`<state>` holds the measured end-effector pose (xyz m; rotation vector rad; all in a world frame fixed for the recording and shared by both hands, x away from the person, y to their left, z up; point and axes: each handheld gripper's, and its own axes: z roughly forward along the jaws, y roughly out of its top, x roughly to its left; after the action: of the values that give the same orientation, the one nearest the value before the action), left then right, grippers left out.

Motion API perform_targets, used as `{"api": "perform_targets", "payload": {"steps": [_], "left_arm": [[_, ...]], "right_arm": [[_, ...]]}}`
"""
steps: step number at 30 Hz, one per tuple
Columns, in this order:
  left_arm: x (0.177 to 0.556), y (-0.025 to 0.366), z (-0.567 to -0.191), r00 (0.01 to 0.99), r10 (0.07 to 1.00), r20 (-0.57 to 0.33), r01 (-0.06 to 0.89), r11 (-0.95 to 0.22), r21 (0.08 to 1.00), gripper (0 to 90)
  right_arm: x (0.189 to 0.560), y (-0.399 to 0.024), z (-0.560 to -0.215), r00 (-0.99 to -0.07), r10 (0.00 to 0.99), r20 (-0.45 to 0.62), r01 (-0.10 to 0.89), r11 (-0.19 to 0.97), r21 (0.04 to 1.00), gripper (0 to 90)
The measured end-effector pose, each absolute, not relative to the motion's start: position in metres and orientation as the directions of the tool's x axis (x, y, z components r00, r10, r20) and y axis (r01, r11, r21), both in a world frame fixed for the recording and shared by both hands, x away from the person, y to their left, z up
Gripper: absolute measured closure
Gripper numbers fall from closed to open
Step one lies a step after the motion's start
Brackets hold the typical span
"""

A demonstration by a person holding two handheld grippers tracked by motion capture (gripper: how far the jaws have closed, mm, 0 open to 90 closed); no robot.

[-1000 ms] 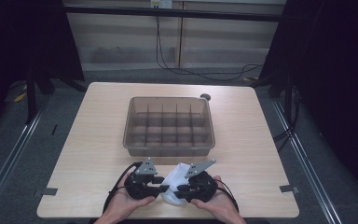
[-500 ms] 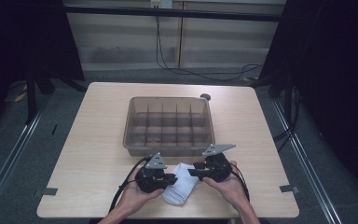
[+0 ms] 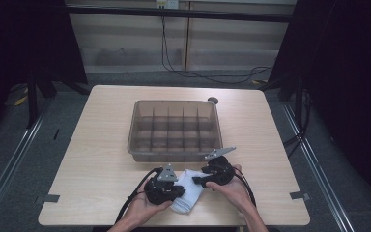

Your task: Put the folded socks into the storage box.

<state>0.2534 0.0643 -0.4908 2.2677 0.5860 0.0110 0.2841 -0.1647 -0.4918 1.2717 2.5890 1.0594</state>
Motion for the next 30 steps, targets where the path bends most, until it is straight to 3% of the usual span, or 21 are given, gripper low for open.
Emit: {"api": "perform_targets", "payload": {"steps": [5,18,30], "left_arm": [[0.253,0.065,-0.491,0.899,0.404,-0.169,0.4,-0.598,0.695,82.0],[0.253,0.067,-0.493,0.902,0.39,-0.183,0.399,-0.595,0.697,83.1],[0.255,0.069,-0.495,0.896,0.39,-0.211,0.417,-0.579,0.7,84.4]], "right_arm": [[0.282,-0.164,-0.493,-0.674,0.698,0.241,0.662,0.426,0.617,49.4],[0.281,-0.166,-0.492,-0.67,0.68,0.297,0.675,0.391,0.626,80.0],[0.266,-0.162,-0.468,-0.701,0.665,0.257,0.611,0.375,0.697,83.1]]}}
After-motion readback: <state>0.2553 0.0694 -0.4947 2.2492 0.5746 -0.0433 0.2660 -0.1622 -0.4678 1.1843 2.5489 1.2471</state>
